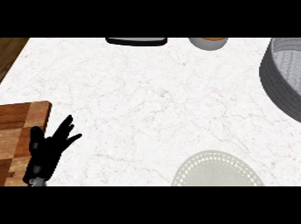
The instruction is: Pick the pear from the placemat and place it in the basket
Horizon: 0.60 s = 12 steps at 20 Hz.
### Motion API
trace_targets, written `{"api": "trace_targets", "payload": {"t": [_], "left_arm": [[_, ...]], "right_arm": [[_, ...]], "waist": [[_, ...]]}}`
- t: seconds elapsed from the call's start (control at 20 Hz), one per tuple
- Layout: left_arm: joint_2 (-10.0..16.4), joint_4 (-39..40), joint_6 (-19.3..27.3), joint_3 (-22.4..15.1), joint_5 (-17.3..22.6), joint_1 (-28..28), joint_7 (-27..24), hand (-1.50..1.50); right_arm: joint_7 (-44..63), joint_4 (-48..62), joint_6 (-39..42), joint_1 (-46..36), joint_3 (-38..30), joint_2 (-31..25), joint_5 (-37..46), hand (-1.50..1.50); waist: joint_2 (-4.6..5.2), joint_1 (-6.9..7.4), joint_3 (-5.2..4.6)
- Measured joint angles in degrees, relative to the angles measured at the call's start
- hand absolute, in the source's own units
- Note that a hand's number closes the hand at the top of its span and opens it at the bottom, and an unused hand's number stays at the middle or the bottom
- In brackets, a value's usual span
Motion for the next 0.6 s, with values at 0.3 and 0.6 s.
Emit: {"api": "trace_targets", "payload": {"t": [0.3, 0.6], "left_arm": [[0.11, 0.75, -0.41, 0.24, -0.05, -0.25, -0.90, 0.00], [0.25, 1.11, -0.67, 0.44, -0.06, -0.53, -1.05, 0.00]], "right_arm": [[-5.55, 4.04, -0.59, -1.79, -0.06, -2.14, 2.06, -1.50], [-6.79, 8.46, 0.78, -3.66, -2.66, -3.89, 0.72, -1.50]], "waist": [[0.07, 0.06, 0.05], [0.13, 0.12, 0.10]]}}
